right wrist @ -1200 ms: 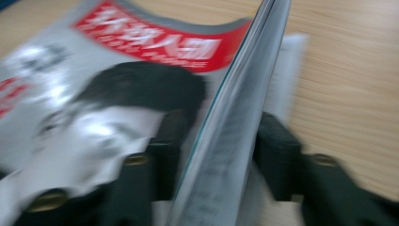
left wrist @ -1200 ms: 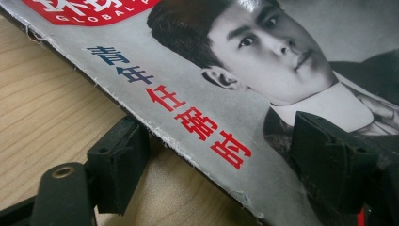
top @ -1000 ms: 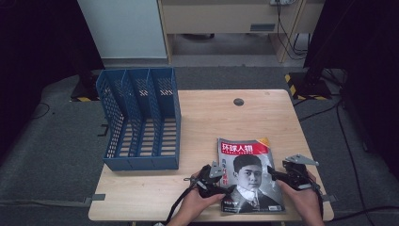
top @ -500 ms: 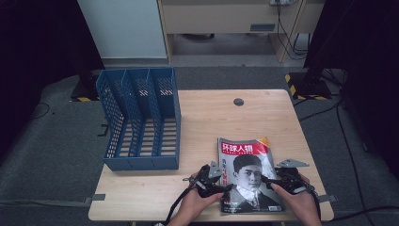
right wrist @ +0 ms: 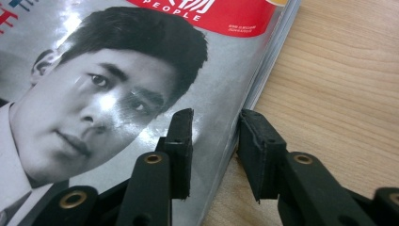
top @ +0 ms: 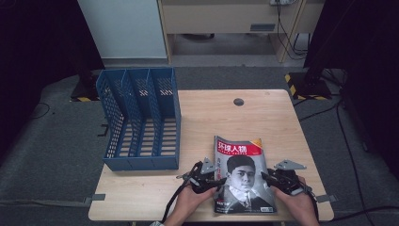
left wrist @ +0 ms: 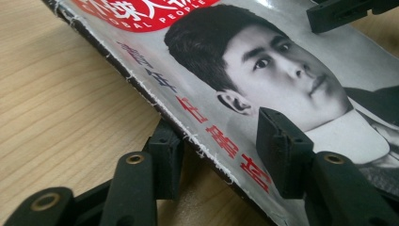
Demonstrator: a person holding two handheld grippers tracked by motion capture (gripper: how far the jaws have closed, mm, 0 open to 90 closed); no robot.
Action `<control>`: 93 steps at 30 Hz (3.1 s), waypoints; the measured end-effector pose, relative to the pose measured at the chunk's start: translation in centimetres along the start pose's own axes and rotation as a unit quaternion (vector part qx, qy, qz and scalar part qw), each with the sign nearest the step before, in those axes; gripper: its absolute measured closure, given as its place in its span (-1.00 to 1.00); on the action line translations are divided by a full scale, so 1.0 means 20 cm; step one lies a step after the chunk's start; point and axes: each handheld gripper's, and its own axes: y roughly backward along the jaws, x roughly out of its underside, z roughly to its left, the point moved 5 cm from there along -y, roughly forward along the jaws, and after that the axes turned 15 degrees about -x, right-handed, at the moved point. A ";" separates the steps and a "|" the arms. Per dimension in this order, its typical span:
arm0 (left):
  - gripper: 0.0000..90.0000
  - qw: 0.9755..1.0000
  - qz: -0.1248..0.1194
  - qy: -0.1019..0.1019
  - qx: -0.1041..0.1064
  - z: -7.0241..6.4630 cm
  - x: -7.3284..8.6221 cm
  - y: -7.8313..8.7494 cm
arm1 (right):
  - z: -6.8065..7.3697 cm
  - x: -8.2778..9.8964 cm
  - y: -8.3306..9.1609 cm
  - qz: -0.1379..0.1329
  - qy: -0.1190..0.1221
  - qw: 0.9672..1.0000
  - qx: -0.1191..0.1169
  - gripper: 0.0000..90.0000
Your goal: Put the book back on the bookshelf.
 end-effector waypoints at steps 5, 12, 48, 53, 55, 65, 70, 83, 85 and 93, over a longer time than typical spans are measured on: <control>0.16 1.000 0.005 0.003 0.006 0.01 0.00 0.00 | 0.00 0.00 -0.01 -0.006 0.005 1.000 -0.009 0.50; -0.44 1.000 0.016 0.016 0.009 0.01 0.01 -0.01 | 0.03 0.00 -0.04 -0.008 0.009 1.000 -0.021 0.45; -0.70 0.999 0.031 -0.030 -0.008 0.05 -0.10 -0.17 | 0.05 0.00 -0.06 -0.018 0.039 0.999 -0.027 0.32; -0.34 0.999 0.027 -0.018 -0.007 0.09 -0.11 -0.16 | 0.05 0.00 -0.07 -0.015 0.049 0.998 -0.027 0.29; -0.27 0.999 0.027 -0.016 -0.008 0.10 -0.11 -0.16 | 0.05 0.00 -0.07 -0.015 0.048 0.998 -0.027 0.28; 0.35 1.000 0.014 0.001 -0.003 0.11 -0.13 -0.12 | 0.06 -0.01 -0.08 -0.019 0.047 0.998 -0.023 0.20; 0.34 1.000 0.020 -0.002 0.014 0.10 -0.17 -0.10 | 0.04 -0.02 -0.10 -0.030 0.032 0.998 -0.035 0.08; 0.01 0.999 0.023 -0.006 0.030 0.13 -0.33 -0.16 | 0.02 -0.04 -0.11 -0.027 0.038 0.998 -0.045 0.08; 0.02 0.999 0.026 -0.007 0.032 0.13 -0.34 -0.18 | 0.01 -0.04 -0.11 -0.027 0.038 0.998 -0.047 0.08; 0.02 0.999 0.028 -0.016 0.039 0.11 -0.38 -0.23 | 0.01 -0.04 -0.11 -0.028 0.031 0.998 -0.051 0.09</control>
